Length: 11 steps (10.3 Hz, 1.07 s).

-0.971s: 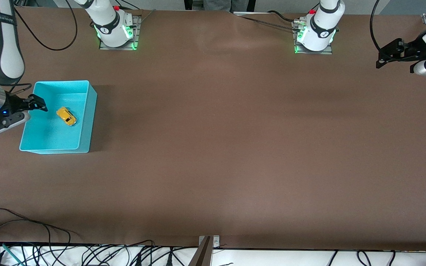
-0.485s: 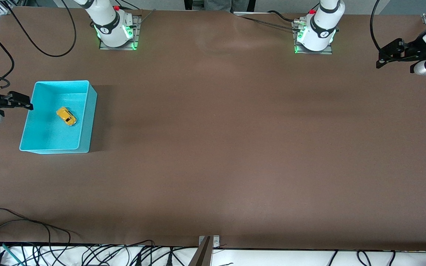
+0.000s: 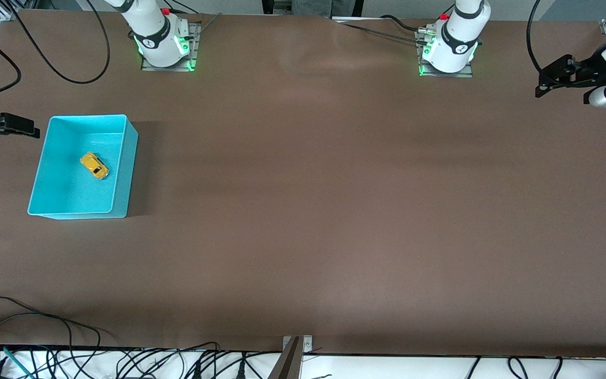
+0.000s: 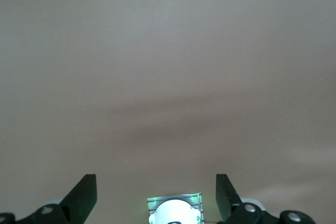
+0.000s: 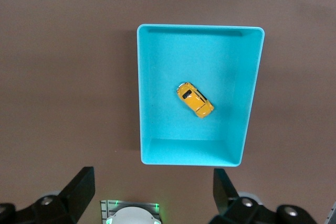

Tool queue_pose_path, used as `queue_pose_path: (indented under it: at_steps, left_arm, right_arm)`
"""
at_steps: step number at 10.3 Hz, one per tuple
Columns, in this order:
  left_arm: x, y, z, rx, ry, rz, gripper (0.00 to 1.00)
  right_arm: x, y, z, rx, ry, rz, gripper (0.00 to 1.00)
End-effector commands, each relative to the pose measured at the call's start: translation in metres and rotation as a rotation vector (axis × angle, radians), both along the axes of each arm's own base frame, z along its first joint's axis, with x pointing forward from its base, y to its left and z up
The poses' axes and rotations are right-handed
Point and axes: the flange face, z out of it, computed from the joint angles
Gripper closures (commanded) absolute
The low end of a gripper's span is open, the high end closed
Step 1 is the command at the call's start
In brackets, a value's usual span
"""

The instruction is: Wind up and store yellow beetle car

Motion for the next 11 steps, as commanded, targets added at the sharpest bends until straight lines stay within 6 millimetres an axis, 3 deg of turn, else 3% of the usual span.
queue_pose_path:
  at_steps: [1,2,4,7,11]
  left_arm:
    - [0.003,-0.002,0.007,-0.005,0.003,0.007,0.0]
    - [0.001,0.0,0.008,-0.013,0.001,0.018,0.0]
    - [-0.002,0.001,0.008,-0.017,0.003,0.022,0.0]
    - [-0.008,0.003,0.006,-0.023,0.004,0.036,0.0]
    - [-0.01,0.002,0.004,-0.024,-0.01,0.036,0.0]
  right_arm:
    - [-0.007,0.01,0.015,0.013,-0.007,-0.001,0.0]
    - [-0.014,0.009,0.02,0.011,-0.012,-0.012,0.0]
    - [-0.025,0.029,0.022,-0.046,-0.026,-0.035,0.0]
    - [-0.04,0.019,0.01,-0.036,-0.089,-0.05,0.0]
    - [-0.03,0.019,0.007,-0.046,-0.099,-0.05,0.0]
